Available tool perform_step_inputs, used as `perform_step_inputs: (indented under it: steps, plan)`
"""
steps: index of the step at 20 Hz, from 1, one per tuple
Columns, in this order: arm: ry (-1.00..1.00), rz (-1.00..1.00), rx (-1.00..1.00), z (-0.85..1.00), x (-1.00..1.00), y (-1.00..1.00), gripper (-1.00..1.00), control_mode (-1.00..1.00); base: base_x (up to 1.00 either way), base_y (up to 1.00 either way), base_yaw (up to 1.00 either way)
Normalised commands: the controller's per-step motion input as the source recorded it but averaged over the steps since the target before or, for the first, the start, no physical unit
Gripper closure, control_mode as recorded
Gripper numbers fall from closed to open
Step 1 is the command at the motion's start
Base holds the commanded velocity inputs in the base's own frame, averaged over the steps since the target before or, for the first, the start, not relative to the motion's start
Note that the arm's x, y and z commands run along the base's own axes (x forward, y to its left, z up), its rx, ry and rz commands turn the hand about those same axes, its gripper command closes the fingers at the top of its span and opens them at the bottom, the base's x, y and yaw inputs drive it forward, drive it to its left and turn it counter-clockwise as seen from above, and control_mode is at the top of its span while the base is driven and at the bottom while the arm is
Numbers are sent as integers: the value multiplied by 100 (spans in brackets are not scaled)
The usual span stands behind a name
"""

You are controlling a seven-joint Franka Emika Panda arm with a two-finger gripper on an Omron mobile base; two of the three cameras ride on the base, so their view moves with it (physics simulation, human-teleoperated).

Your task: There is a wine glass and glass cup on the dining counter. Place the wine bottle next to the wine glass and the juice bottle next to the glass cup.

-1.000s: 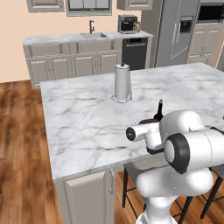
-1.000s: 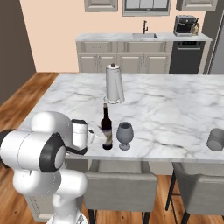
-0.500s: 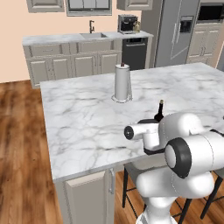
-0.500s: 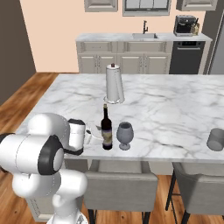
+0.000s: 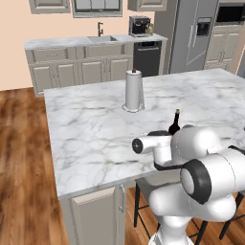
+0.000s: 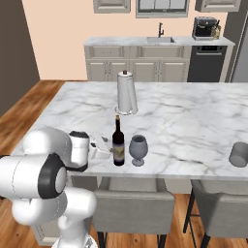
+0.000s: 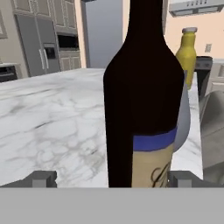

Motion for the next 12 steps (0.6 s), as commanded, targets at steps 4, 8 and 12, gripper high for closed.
perform_step_inputs:
  steps: [4,8,12]
  plan:
    - [-1,0,1,0,-12,25,-100,-100,0,0,0]
    - [0,0,8,0,-18,26,-100,-100,0,0,0]
    - [7,0,15,19,-18,24,-100,-100,0,0,0]
